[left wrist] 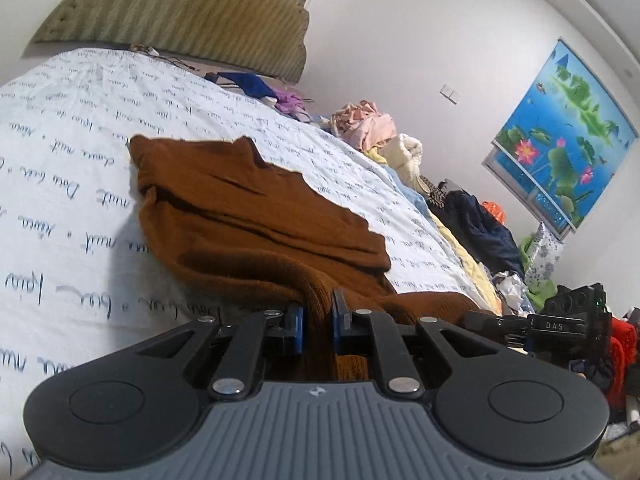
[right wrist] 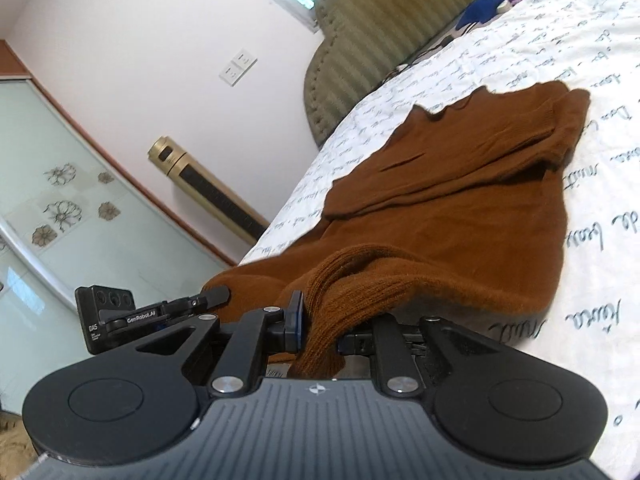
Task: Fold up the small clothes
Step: 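Lift the hem with both grippers and fold it toward the collar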
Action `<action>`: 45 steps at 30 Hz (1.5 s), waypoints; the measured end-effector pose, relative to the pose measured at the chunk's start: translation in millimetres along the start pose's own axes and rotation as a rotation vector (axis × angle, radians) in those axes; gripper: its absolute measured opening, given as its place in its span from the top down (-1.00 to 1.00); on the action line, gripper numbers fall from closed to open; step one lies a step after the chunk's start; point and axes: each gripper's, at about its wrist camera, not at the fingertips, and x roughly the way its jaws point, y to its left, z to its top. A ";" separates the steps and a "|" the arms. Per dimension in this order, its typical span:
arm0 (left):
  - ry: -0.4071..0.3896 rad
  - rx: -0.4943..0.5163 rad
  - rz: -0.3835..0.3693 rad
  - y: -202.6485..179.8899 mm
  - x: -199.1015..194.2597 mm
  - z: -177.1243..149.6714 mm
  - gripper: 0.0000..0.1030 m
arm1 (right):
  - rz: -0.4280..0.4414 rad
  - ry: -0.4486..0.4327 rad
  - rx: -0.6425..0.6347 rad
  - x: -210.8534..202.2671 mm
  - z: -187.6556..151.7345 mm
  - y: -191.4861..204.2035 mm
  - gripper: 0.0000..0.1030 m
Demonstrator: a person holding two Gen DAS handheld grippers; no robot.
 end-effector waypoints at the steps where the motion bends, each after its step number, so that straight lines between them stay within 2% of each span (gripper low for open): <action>1: -0.005 0.006 0.007 -1.6 2.4 3.7 0.76 | -0.002 -0.009 -0.001 0.5 2.3 -1.1 0.62; 14: -0.008 0.069 0.098 -16.3 34.2 52.5 0.76 | -0.052 -0.110 0.027 25.6 42.0 -24.5 0.62; 26: 0.009 0.095 0.191 -21.8 80.0 95.9 0.76 | -0.135 -0.182 -0.011 44.6 80.3 -34.4 0.62; 31: 0.004 0.111 0.252 -20.9 90.1 104.9 0.76 | -0.132 -0.180 -0.001 60.0 94.7 -44.3 0.62; 45: 0.027 0.116 0.353 1.7 129.5 125.9 0.76 | -0.159 -0.143 0.060 108.1 126.3 -77.9 0.62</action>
